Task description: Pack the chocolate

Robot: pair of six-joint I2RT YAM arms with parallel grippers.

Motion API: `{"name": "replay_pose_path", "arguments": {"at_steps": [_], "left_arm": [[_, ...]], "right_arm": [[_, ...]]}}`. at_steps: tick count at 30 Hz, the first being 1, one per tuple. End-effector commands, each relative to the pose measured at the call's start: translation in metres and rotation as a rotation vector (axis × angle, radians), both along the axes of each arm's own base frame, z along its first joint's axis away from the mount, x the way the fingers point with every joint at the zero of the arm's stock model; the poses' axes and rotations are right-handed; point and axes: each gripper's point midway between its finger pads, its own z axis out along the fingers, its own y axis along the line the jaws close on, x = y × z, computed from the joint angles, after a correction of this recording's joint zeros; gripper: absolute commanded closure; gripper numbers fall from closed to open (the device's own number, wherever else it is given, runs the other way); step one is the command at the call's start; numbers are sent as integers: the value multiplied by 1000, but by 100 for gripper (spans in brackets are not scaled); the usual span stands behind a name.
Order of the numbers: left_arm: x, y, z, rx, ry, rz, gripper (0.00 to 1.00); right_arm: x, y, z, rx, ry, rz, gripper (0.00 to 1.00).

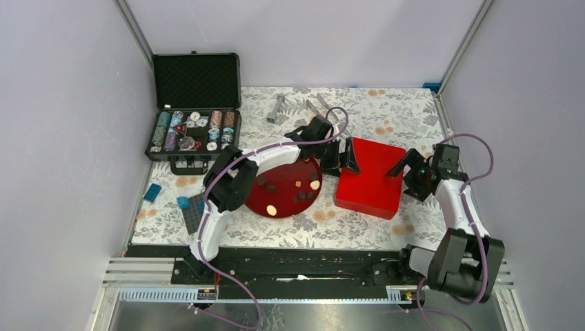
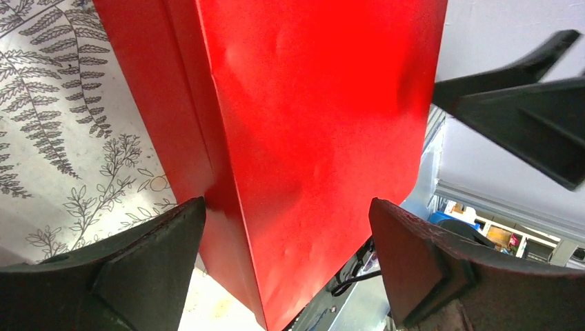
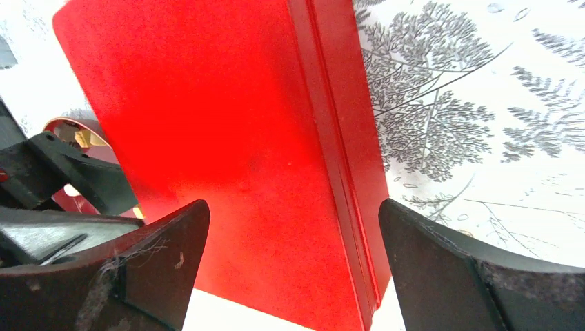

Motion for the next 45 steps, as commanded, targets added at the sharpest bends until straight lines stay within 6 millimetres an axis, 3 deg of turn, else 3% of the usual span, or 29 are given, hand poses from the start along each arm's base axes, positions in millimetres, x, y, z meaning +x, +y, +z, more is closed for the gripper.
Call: {"name": "replay_pose_path", "arguments": {"at_steps": [1, 5, 8, 13, 17, 21, 28, 36, 45], "left_arm": [[12, -8, 19, -49, -67, 1, 7], [12, -7, 23, -54, -73, -1, 7], [12, -8, 28, -62, -80, -2, 7], [15, -9, 32, -69, -87, 0, 7], [19, -10, 30, -69, -80, 4, 7], [23, -10, 31, -72, -77, 13, 7], [23, -10, 28, -68, -68, 16, 7], [23, -11, 25, -70, -59, 10, 7], [24, -8, 23, -64, -56, 8, 7]], "right_arm": [[2, -17, 44, -125, -97, -41, 0], [-9, 2, 71, -102, -152, 27, 0], [-22, 45, 77, -76, -161, 152, 0], [-49, 105, 76, -12, -133, 324, 0], [-66, 136, 73, 47, -119, 424, 0], [-83, 161, 57, 76, -79, 503, 0], [-93, 181, 34, 112, -42, 541, 0], [-66, 177, 15, 71, -114, 441, 0], [-52, 170, 4, 34, -141, 358, 0]]}}
